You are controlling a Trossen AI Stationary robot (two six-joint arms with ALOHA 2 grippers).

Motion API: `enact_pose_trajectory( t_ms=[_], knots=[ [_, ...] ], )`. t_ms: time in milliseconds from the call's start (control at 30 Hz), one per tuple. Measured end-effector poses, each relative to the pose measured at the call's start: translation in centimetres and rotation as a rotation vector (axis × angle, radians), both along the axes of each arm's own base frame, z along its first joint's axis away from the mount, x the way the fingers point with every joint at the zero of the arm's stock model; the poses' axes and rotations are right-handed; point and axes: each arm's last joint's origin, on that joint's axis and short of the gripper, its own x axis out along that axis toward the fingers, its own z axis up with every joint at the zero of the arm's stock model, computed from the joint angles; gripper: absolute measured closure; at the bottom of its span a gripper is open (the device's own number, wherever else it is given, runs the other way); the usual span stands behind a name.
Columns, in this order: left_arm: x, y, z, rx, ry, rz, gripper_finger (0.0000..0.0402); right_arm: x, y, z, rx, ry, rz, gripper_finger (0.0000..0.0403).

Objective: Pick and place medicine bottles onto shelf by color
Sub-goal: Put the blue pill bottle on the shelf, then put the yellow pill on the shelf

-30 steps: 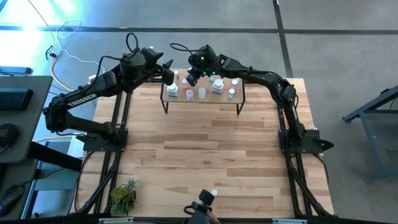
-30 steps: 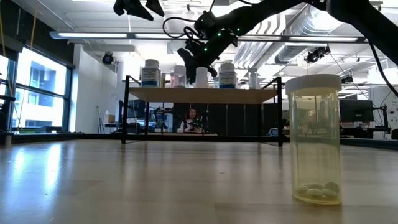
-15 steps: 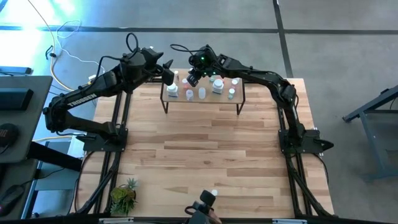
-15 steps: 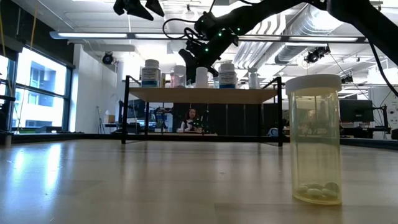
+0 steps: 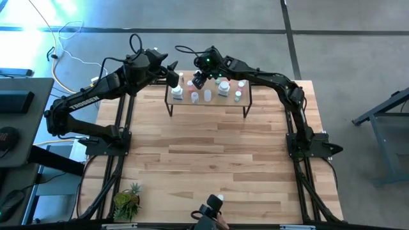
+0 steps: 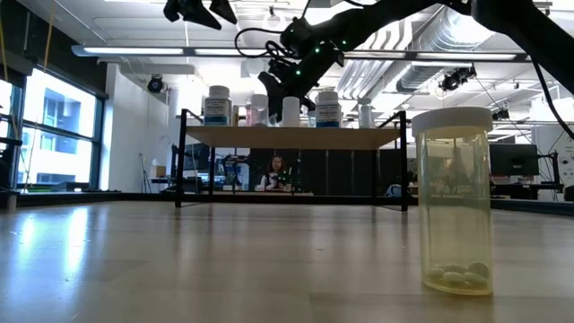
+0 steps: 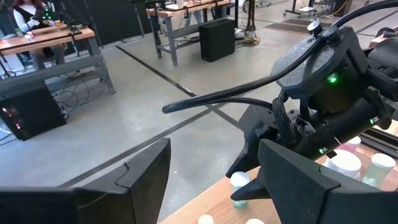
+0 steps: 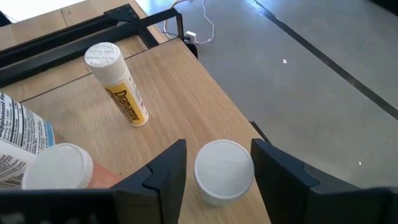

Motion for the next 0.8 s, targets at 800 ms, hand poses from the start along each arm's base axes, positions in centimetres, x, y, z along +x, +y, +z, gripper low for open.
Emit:
enact_pose_trajectory(
  t_ms=[800],
  knots=[
    [-0.1, -0.1, -0.5, -0.036, 0.030, 0.001, 0.0170, -1.2, -0.1, 5.0, 0.008, -0.007, -0.019, 0.0231]
  ],
)
